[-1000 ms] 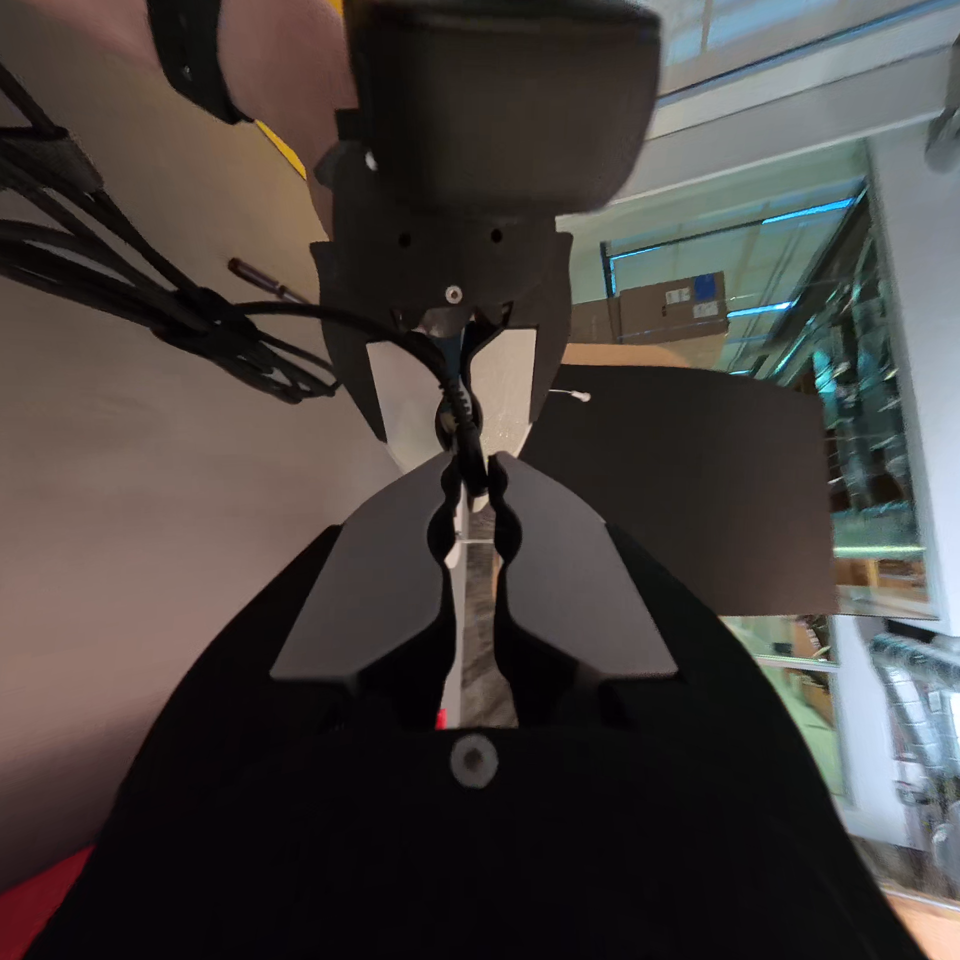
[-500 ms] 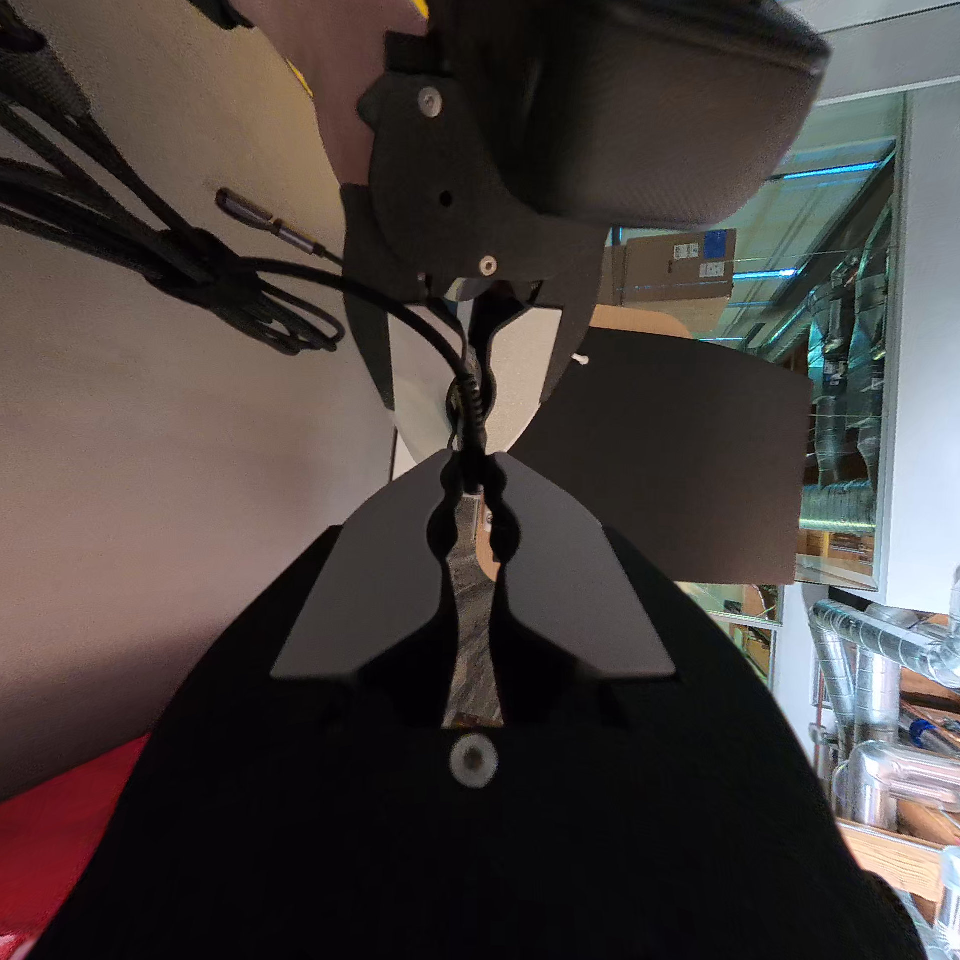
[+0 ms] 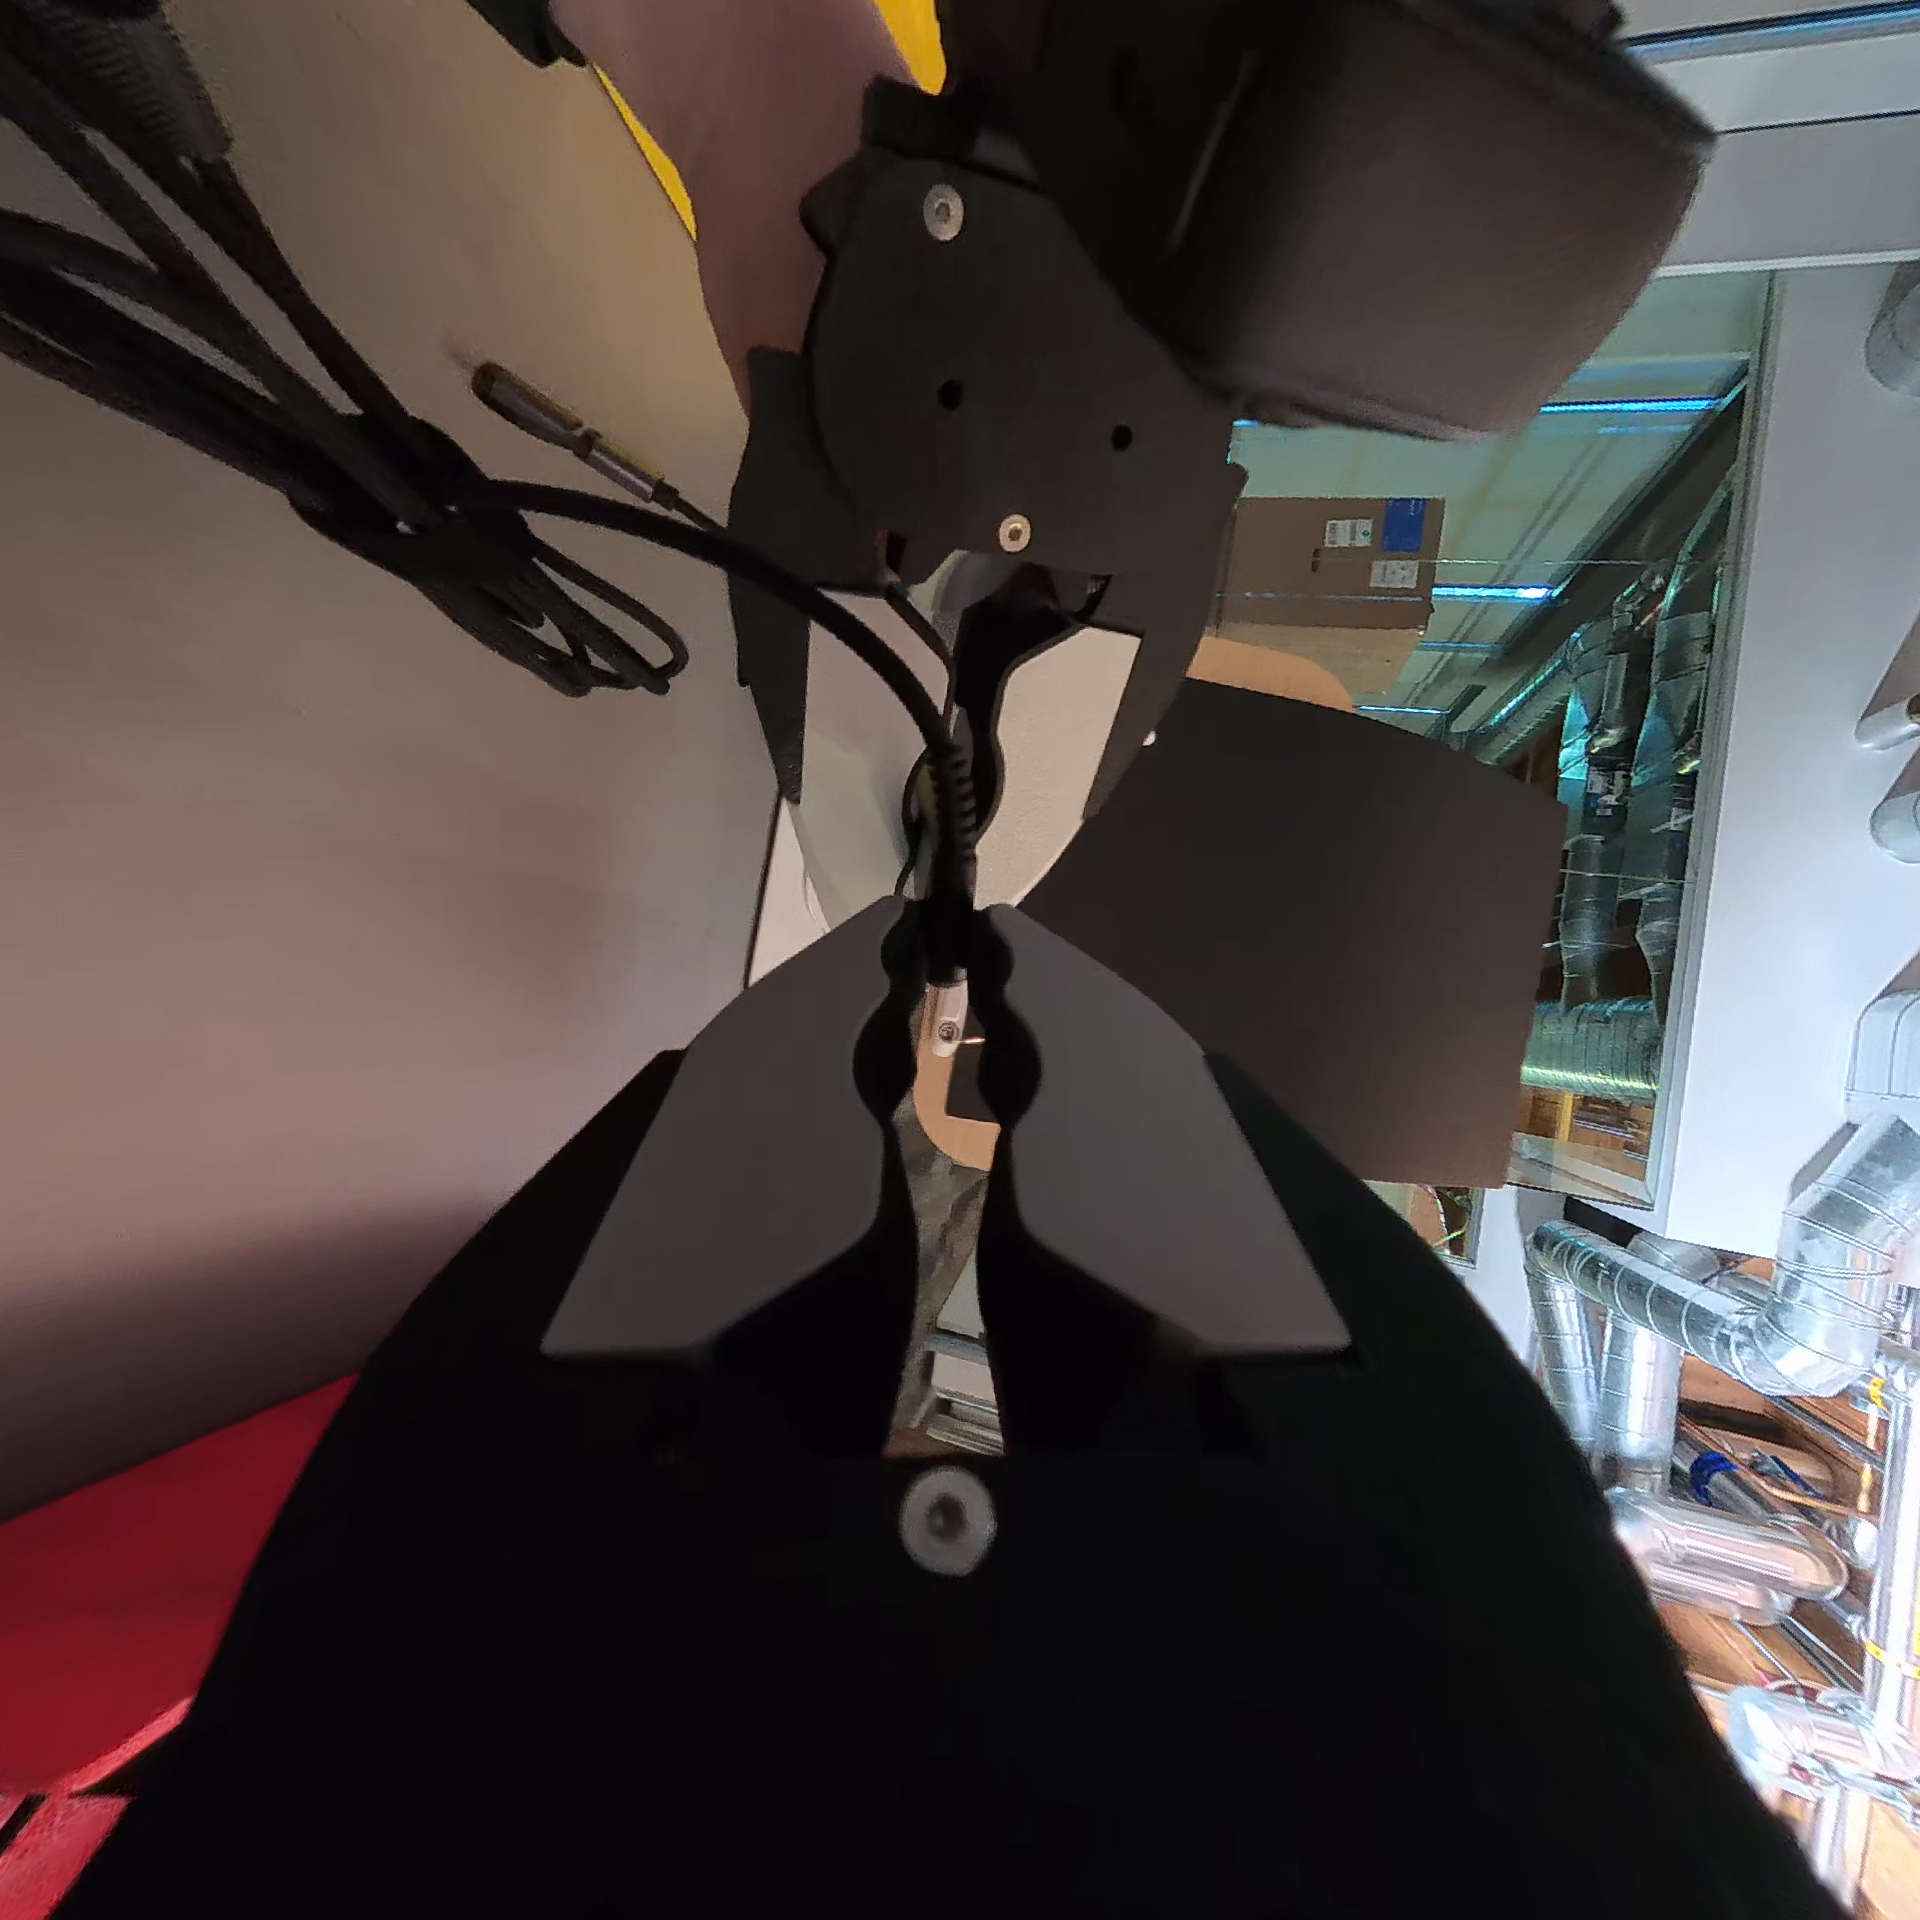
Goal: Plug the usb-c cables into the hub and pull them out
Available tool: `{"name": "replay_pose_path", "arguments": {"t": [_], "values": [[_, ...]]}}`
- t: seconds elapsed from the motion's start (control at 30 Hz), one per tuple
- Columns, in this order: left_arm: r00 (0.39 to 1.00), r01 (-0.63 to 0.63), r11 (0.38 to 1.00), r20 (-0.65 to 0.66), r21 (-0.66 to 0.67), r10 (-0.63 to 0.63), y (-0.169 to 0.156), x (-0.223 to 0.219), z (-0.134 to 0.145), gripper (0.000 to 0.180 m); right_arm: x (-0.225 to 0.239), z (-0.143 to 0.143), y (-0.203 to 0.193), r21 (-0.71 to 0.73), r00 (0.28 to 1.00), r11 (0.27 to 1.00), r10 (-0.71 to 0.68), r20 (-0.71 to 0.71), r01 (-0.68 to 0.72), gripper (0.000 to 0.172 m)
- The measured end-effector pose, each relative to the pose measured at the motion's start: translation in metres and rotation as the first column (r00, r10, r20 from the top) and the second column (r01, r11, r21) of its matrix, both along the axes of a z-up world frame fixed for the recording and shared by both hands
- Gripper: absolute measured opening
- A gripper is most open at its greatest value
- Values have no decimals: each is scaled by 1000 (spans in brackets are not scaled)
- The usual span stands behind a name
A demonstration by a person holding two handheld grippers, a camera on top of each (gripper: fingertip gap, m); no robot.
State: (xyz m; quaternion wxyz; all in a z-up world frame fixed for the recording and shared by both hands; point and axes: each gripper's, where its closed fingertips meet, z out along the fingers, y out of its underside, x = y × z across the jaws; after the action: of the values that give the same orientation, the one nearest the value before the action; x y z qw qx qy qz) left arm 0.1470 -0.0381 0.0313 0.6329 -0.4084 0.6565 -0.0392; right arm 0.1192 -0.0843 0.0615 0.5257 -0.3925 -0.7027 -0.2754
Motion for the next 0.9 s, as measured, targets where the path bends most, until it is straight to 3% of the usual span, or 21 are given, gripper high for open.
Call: {"name": "replay_pose_path", "arguments": {"t": [0.57,0.6,0.63,0.67,0.7,0.77,0.9], "values": [[997,68,996,26,-53,-67,-11,5,1,10,6,2,-12,-1,998,1000,-30,48,30,8],[988,-155,987,-21,-47,154,25,-16,-5,7,6,5,-21,-13,999,1000,2,42,-2,9],[959,-282,951,-80,-128,273,56,-49,-23,7,8,21,-38,2,998,998,59,-15,-59,9],[962,-272,942,-22,-199,273,64,-71,-22,7,17,44,-52,38,992,996,81,-95,-77,8],[971,-180,957,112,-229,209,53,-78,0,7,27,58,-58,55,984,994,97,-152,-89,8],[962,-56,980,252,-188,104,30,-70,31,6,40,62,-51,22,977,997,81,-196,-78,9],[990,-119,987,67,-106,126,27,-46,11,6,42,48,-31,-36,982,997,55,-178,-63,9]]}}
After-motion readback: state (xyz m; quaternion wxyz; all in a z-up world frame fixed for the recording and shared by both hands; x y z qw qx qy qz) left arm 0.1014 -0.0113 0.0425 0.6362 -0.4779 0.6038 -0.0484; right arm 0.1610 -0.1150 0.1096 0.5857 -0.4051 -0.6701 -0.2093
